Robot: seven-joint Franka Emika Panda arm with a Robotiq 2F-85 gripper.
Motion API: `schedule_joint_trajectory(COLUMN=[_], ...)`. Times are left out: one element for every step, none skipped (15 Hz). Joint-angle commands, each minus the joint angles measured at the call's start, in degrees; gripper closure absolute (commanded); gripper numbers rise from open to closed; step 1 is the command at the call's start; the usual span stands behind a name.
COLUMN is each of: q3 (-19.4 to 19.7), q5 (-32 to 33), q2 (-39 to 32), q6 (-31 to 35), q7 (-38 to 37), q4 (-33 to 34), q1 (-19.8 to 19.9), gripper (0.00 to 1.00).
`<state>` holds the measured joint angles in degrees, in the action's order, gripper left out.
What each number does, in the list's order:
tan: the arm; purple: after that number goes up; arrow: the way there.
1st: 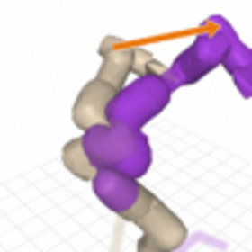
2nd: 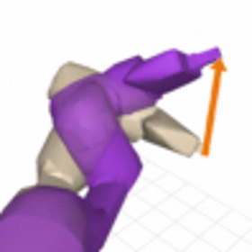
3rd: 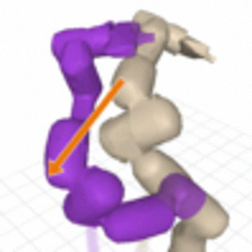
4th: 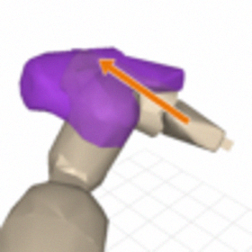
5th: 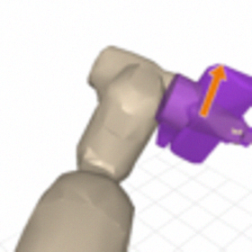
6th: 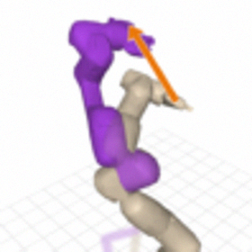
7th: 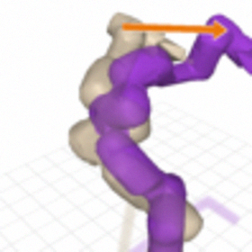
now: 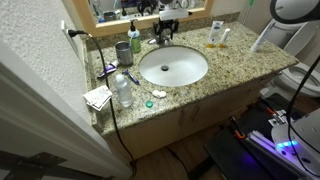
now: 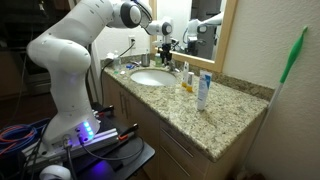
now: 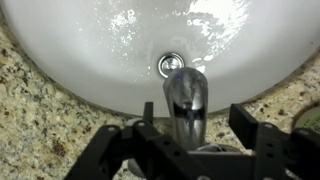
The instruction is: Close the tap
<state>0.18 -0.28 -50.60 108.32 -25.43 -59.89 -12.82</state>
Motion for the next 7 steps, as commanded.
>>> schedule_joint_trajectory(q3=[0.4, 0.3, 0.3, -0.2, -0.3, -0.2, -0.3], q5=[1.6, 1.9, 2.4, 2.1, 1.9, 1.6, 1.6], q2=[8.9, 11.2, 13.3, 15.5, 16.8, 11.0, 12.8], q6=[4.2, 4.9, 5.8, 6.7, 7.4, 4.1, 4.5], q7=[1.7, 2.3, 2.8, 4.0, 4.1, 2.4, 2.7], q4=[-10.7, -13.1, -15.4, -17.7, -19.3, -10.8, -12.8], q1=[-0.3, -0.2, -0.2, 0.2, 0.5, 0.1, 0.1], gripper=[0.0, 0.0, 0.0, 0.0, 0.0, 0.0, 0.0])
